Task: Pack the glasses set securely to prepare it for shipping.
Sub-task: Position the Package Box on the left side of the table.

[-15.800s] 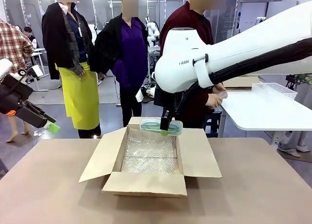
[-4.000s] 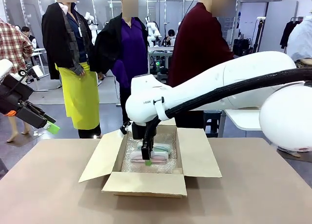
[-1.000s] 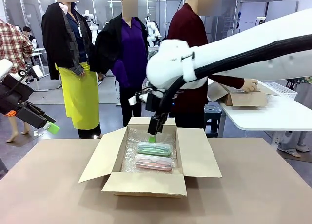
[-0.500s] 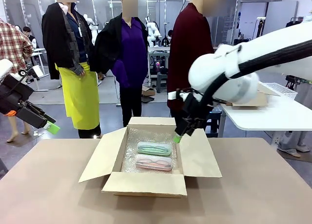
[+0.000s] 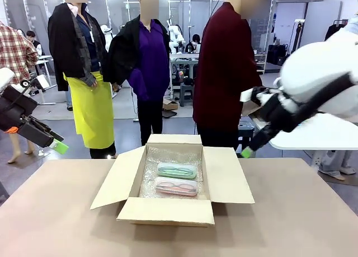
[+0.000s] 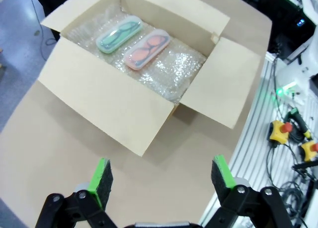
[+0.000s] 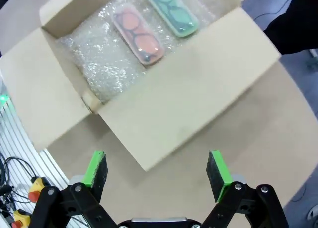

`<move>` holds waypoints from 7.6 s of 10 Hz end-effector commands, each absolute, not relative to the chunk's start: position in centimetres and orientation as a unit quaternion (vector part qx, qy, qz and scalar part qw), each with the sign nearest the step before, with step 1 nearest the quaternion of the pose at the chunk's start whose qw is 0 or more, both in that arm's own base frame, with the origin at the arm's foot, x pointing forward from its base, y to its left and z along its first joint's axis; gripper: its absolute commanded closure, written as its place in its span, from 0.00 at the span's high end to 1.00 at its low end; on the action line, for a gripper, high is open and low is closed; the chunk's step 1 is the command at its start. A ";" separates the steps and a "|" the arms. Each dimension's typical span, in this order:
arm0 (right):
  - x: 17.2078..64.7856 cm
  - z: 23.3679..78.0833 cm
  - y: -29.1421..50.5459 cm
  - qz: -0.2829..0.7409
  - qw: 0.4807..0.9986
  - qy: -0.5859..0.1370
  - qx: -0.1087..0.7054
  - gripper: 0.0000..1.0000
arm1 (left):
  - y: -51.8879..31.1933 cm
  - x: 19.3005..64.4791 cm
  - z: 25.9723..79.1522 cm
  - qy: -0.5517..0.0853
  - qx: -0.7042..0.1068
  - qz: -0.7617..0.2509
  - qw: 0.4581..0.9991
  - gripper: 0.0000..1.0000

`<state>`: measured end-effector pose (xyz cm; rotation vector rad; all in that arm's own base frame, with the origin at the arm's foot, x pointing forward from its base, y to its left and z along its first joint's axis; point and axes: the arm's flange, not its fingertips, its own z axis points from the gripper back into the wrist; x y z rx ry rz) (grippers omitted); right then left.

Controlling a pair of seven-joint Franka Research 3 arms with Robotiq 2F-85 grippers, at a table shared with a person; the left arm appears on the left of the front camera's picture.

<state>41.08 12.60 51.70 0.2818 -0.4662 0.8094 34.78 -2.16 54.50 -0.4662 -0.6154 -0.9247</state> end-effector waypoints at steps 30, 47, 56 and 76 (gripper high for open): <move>40.7 52.1 8.9 0.400 0.875 -0.245 0.123 1.00 | 2.3 51.1 37.9 -0.081 -0.525 -0.138 0.836 1.00; 40.7 52.1 8.9 0.400 0.875 -0.245 0.123 1.00 | 0.3 56.4 24.0 -0.061 -0.650 -0.046 0.756 1.00; 40.7 52.1 8.9 0.400 0.875 -0.245 0.123 1.00 | -0.9 57.1 26.5 -0.060 -0.663 -0.039 0.745 0.00; 40.7 52.1 8.9 0.400 0.875 -0.245 0.123 1.00 | 13.6 50.4 42.1 -0.078 -0.354 -0.011 0.932 0.00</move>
